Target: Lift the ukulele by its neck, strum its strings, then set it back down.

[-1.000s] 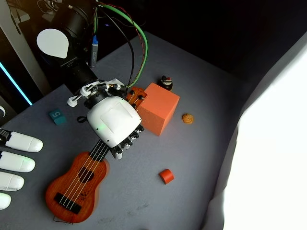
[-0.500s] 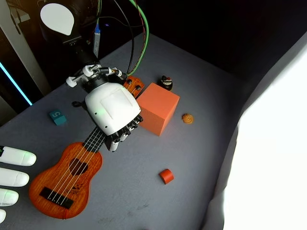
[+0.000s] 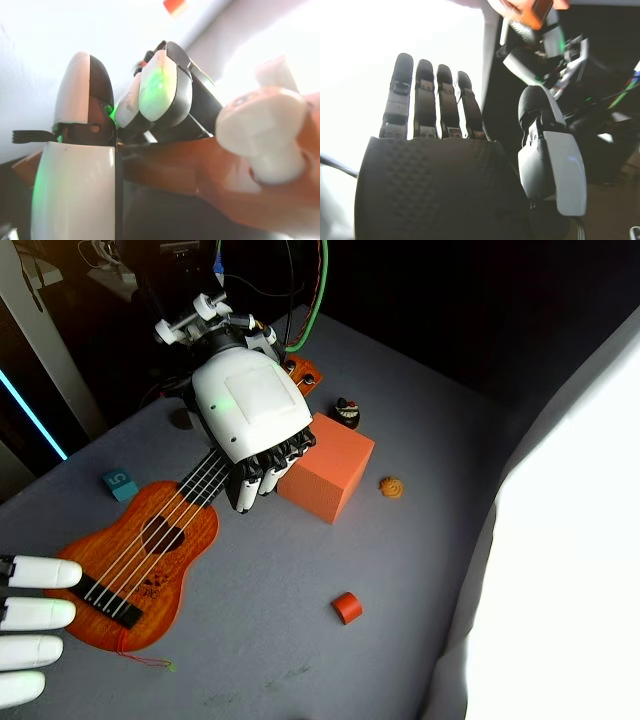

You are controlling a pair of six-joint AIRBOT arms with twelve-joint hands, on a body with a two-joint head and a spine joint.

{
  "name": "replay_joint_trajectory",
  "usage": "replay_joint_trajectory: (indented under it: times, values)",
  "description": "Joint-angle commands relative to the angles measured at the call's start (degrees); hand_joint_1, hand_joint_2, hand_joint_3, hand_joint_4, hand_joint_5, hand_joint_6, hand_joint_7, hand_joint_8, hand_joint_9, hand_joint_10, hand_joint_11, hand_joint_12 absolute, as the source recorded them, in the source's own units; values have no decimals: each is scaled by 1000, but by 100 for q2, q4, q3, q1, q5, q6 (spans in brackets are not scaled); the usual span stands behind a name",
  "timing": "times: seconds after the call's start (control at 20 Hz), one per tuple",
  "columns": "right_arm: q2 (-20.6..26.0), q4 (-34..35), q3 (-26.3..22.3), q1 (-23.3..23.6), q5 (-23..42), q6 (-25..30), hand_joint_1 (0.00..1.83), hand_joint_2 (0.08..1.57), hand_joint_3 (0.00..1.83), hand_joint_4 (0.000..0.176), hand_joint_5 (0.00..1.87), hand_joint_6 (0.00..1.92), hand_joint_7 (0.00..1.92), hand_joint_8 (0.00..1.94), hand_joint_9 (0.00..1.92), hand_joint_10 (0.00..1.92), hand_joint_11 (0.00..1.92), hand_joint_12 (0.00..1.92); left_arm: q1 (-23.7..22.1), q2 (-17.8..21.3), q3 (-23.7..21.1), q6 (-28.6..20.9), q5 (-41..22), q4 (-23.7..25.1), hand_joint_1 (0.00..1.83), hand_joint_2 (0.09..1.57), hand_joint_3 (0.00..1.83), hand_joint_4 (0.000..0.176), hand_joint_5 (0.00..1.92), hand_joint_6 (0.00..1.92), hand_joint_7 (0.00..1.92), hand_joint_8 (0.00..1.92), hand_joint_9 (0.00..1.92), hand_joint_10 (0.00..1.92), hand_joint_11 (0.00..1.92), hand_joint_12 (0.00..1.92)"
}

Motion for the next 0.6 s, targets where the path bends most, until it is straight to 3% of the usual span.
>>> replay_joint_trajectory:
  times: [0.0, 0.15, 0.25, 0.3, 0.55]
  values:
    - [8, -54, 58, 124, 516, 247, 180, 1306, 2, 0, 164, 12, 154, 2, 137, 96, 0, 559, -114, 73, -57, 33, -75, 282, 1456, 1194, 2, 176, 1175, 1921, 1295, 1921, 1440, 1921, 1536, 1921]
    - [-94, -1002, 172, 280, 779, 818, 201, 1299, 0, 0, 173, 16, 170, 2, 148, 105, 0, 639, -221, 203, -189, 159, -207, 73, 1508, 1172, 0, 176, 1202, 1921, 1304, 1921, 1435, 1921, 1529, 1921]
    - [-155, -1272, 301, 344, 1040, 987, 194, 1297, 0, 0, 174, 16, 176, 3, 154, 110, 0, 695, -290, 306, -285, 222, -255, -12, 1512, 1175, 0, 176, 1214, 1921, 1301, 1921, 1433, 1921, 1528, 1921]
    - [-188, -1433, 356, 390, 1157, 1123, 24, 1321, 7, 0, 150, 5, 182, 2, 146, 110, 0, 667, -311, 356, -343, 225, -275, -42, 1494, 1193, 2, 176, 1176, 1921, 1269, 1921, 1422, 1921, 1511, 1921]
    - [-317, -1708, 426, 516, 1188, 1388, 0, 1315, 0, 0, 171, 12, 190, 1, 130, 104, 0, 620, -396, 452, -553, 274, -286, -123, 1475, 1184, 0, 176, 1187, 1921, 1276, 1921, 1430, 1921, 1512, 1921]
